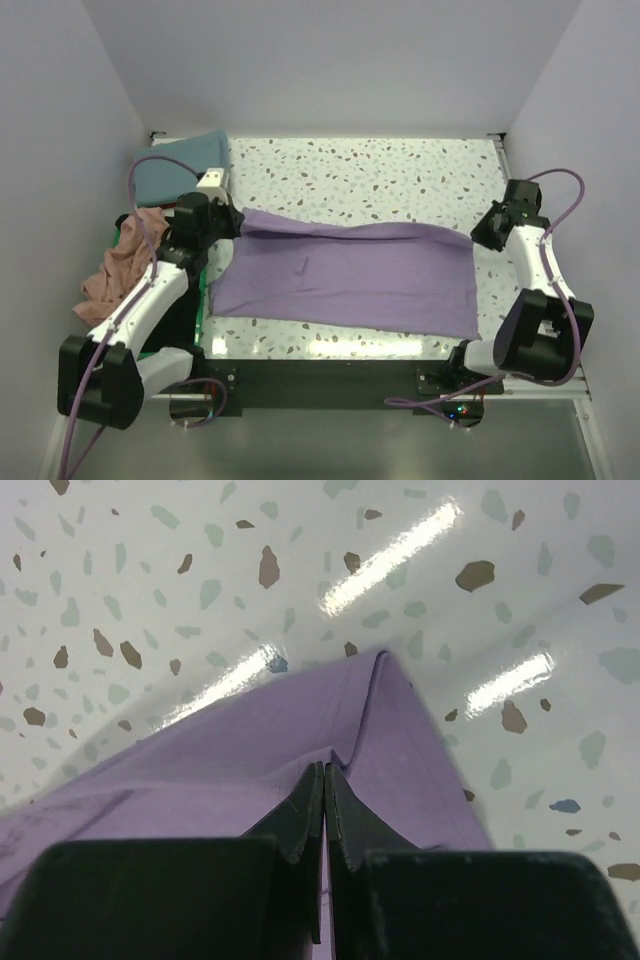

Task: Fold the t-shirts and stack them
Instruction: Fold the tshirt

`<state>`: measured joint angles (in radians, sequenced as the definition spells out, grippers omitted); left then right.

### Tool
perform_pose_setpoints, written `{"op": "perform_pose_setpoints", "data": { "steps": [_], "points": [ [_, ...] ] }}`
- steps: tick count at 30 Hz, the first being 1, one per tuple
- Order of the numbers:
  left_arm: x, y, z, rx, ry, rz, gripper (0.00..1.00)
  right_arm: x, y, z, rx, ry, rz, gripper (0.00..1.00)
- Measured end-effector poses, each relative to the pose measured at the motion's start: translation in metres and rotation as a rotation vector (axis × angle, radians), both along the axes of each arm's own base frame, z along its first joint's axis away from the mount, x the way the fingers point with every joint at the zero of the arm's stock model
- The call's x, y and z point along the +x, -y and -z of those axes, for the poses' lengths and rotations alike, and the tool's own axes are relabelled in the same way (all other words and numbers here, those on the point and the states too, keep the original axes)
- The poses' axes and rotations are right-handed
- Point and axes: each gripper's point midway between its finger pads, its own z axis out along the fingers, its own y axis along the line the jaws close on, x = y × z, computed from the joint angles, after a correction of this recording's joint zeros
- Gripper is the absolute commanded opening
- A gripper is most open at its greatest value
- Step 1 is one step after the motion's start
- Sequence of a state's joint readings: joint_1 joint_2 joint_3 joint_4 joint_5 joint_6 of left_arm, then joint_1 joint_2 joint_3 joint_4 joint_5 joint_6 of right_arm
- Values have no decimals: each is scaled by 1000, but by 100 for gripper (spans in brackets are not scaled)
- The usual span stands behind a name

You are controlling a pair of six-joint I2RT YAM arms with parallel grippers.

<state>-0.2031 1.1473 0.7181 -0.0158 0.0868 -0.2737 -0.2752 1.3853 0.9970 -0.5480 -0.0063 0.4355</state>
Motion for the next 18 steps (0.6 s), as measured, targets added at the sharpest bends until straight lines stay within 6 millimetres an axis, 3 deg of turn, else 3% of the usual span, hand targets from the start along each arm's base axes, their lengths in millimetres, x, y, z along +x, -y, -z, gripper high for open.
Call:
{"op": "perform_pose_setpoints", "data": {
  "steps": [8, 18],
  "points": [
    [-48, -11, 6, -25, -18, -27, 0, -40, -3, -2, -34, -8, 27, 0],
    [-72, -13, -1, -80, -42, -55, 0, -70, -7, 6, -40, -52, 46, 0]
  ]
}}
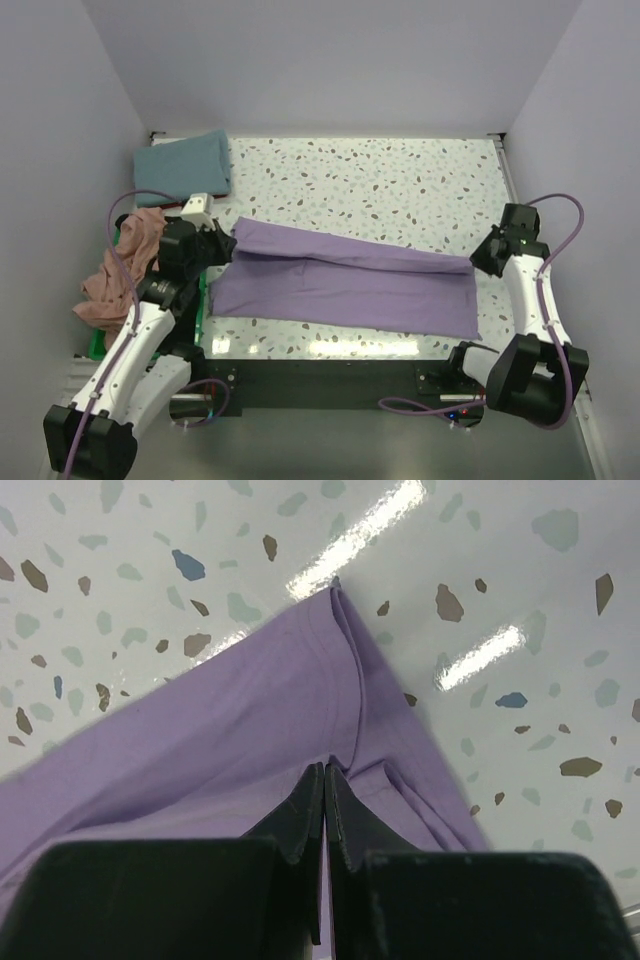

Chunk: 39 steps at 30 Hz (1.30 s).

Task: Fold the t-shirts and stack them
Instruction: Fold the tshirt

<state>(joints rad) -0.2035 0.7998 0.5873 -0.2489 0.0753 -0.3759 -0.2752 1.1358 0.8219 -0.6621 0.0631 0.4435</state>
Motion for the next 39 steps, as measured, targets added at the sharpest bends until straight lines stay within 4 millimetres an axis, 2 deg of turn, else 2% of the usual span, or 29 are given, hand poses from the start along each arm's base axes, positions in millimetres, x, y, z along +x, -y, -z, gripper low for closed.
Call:
{"op": "perform_pose_setpoints", "data": {
  "steps": [16, 18, 20, 21, 22, 24, 28, 32, 36, 39],
  "points": [
    [-34, -6, 33, -109, -207, -130, 0, -34, 0, 37, 8, -140, 82, 0],
    [-39, -7, 38, -116, -238, -152, 12, -37, 2, 40, 3, -153, 100, 0],
    [-45, -10, 43, -112, -281, -175, 19, -41, 4, 42, -5, -164, 116, 0],
    [-49, -12, 45, -111, -303, -188, 35, -43, 4, 43, -7, -173, 123, 11],
    [-53, -13, 45, -110, -319, -196, 44, -45, 4, 44, -7, -179, 130, 19],
    [-59, -14, 43, -116, -333, -207, 57, -47, 5, 45, -13, -188, 143, 26],
    [-74, -17, 28, -138, -310, -220, 62, -52, 7, 42, -25, -191, 160, 31],
    [-79, -19, 17, -144, -284, -219, 64, -49, 7, 23, -49, -111, 155, 41],
    [-74, -16, 24, -136, -323, -217, 64, -36, -5, 1, -41, 7, 110, 46],
    [-66, -12, 29, -136, -346, -205, 64, -26, -23, -4, -19, 49, 40, 47]
  ]
}}
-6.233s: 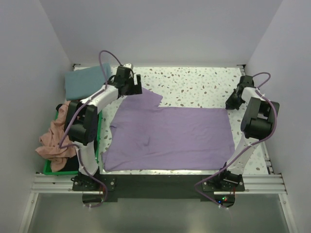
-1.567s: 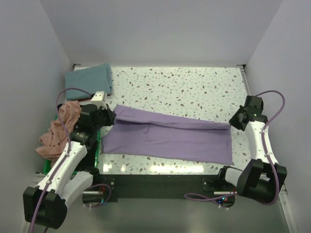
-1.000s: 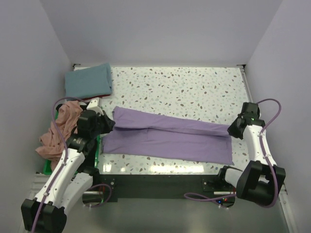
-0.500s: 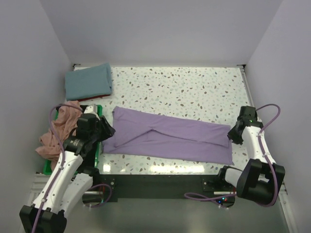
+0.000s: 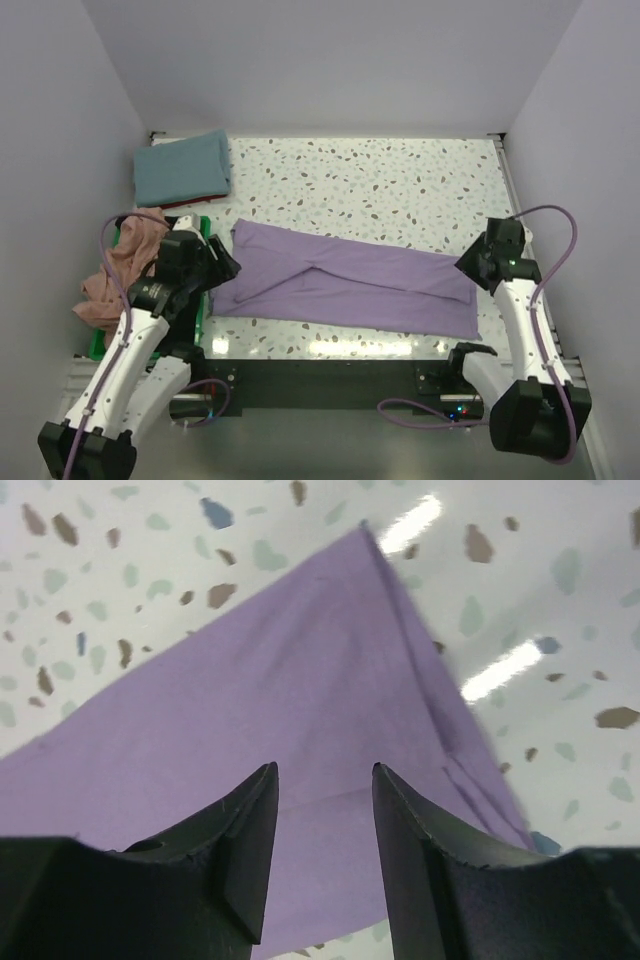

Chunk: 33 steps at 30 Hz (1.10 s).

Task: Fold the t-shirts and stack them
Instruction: Fold the tshirt

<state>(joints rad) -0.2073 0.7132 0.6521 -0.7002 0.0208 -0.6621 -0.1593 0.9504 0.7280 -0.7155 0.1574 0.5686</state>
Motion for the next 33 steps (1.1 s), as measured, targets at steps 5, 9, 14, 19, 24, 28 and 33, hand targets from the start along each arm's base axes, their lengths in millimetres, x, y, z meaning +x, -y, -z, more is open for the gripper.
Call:
{"op": "perform_pose_setpoints", "data": {
  "steps": [5, 9, 14, 19, 24, 28, 33],
  "points": [
    [17, 24, 7, 2, -1, 80, 64, 10, -40, 18, 66, 5, -134, 47],
    [29, 61, 11, 18, 4, 195, 65, 2, -51, 50, 110, -88, -158, 47],
    [51, 88, 22, 44, 5, 264, 66, 1, -50, 67, 109, -148, -161, 47],
    [69, 93, 39, 92, -13, 279, 67, -2, -49, 81, 112, -208, -151, 47],
    [80, 98, 56, 113, -28, 296, 59, -4, -49, 86, 114, -215, -148, 47],
    [87, 103, 62, 109, -24, 301, 56, -2, -49, 86, 113, -209, -149, 47],
    [100, 112, 70, 134, -31, 318, 51, -2, -49, 89, 115, -215, -149, 47]
  ]
}}
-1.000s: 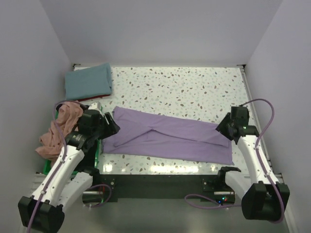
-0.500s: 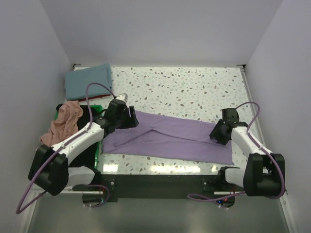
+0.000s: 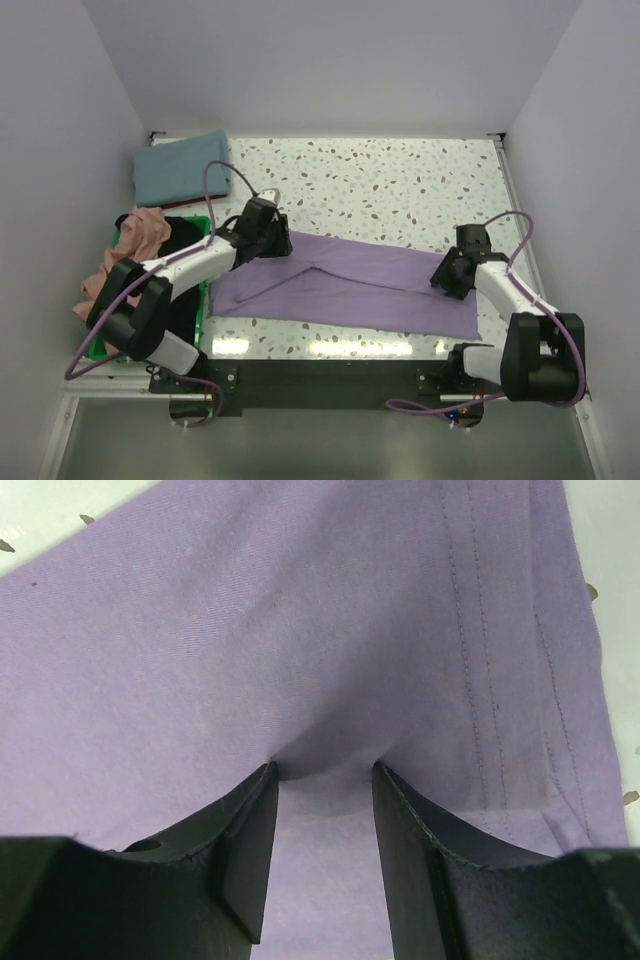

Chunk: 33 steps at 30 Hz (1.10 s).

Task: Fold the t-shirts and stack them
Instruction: Fold the tshirt

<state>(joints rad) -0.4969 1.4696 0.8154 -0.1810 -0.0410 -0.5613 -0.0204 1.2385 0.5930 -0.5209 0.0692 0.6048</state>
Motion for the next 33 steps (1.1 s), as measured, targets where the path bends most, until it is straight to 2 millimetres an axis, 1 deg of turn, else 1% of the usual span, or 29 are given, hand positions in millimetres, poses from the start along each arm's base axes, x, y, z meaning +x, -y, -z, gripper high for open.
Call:
{"op": "perform_pose_setpoints", "data": {
  "steps": [4, 8, 10, 11, 15, 17, 22, 24, 25, 26, 28, 29, 32, 33],
  "points": [
    [9, 11, 9, 36, -11, 13, 49, 0, 0, 0, -1, 3, -1, 47],
    [9, 14, 15, 58, -20, 16, 47, 0, 0, 0, -1, 4, -1, 47],
    [10, 14, 17, 70, -22, 14, 45, 1, 0, 1, -1, 5, -1, 47],
    [12, 15, 18, 74, -22, 13, 43, 1, 0, 1, -1, 6, -1, 47],
    [15, 16, 22, 93, -22, 13, 42, 1, 0, 1, -1, 6, -1, 47],
    [15, 15, 26, 108, -27, 17, 40, 1, 0, 1, -1, 6, -1, 47],
    [13, 12, 39, 150, -53, 14, 39, 1, 0, 0, -1, 8, -2, 47],
    [12, 11, 41, 160, -57, 14, 36, 0, 0, 0, -1, 9, -2, 47],
    [12, 12, 41, 162, -56, 16, 34, 0, 0, 0, -1, 11, -2, 47],
    [12, 12, 41, 163, -54, 17, 27, 0, 0, 0, -1, 11, -2, 47],
    [11, 14, 41, 164, -53, 22, 20, 0, 0, 0, -1, 12, -2, 47],
    [11, 14, 41, 165, -52, 25, 12, 0, 0, 0, -1, 12, -2, 47],
    [10, 15, 41, 165, -52, 29, 1, 0, 0, 0, -1, 14, -2, 47],
    [10, 16, 41, 165, -52, 29, 0, 0, 0, 0, -1, 15, -2, 47]
  ]
}}
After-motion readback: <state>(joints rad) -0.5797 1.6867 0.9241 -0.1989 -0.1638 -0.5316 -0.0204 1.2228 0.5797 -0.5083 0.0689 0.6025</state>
